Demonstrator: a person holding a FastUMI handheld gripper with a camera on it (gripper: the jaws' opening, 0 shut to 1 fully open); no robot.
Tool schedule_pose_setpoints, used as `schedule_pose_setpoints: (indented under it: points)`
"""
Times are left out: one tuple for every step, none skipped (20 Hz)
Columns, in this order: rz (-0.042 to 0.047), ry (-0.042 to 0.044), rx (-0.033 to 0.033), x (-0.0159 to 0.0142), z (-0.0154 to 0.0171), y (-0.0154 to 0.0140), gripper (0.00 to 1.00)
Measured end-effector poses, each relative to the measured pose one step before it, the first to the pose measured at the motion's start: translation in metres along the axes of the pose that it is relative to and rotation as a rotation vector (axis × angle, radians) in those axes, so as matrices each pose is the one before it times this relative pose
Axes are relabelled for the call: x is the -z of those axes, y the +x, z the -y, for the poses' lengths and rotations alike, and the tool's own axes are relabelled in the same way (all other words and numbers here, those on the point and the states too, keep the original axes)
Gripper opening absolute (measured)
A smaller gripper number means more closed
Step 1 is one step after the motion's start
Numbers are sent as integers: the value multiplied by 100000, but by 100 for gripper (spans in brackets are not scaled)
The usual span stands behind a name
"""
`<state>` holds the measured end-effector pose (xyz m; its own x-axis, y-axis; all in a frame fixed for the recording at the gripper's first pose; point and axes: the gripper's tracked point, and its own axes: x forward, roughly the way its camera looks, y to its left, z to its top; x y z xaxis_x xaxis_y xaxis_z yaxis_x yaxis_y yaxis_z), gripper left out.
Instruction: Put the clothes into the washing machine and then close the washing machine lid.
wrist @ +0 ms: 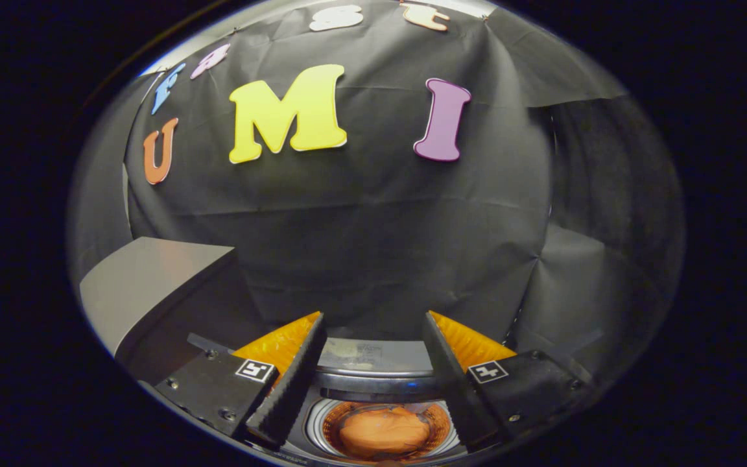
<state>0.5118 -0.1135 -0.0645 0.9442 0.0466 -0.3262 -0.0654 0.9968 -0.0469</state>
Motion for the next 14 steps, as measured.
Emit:
schedule_pose_setpoints:
  points:
    - [481,-143,-25,321,-50,-348,94]
    - [453,45,-88,258,-1,-250,94]
    - [111,-126,-270,459,-25,-305,94]
    - [-32,153,-305,419,3,-317,94]
    - [-392,147,-436,641,-16,-350,94]
    - [-532,145,-495,683,-111,-516,94]
    - [-840,268,-699,966,-44,-556,94]
    - [-2252,391,664,1295,117,-314,94]
    - [-6267,-974,3496,1761,496,-432,94]
    - [-4407,-527,522,1548,-38,-742,95]
    - [-1280,418,-476,1453,-191,310,95]
    - [10,51,-845,922,-322,-135,95]
    - [347,-554,-84,515,-374,-554,94]
    - [399,-1172,-327,13,-437,-373,94]
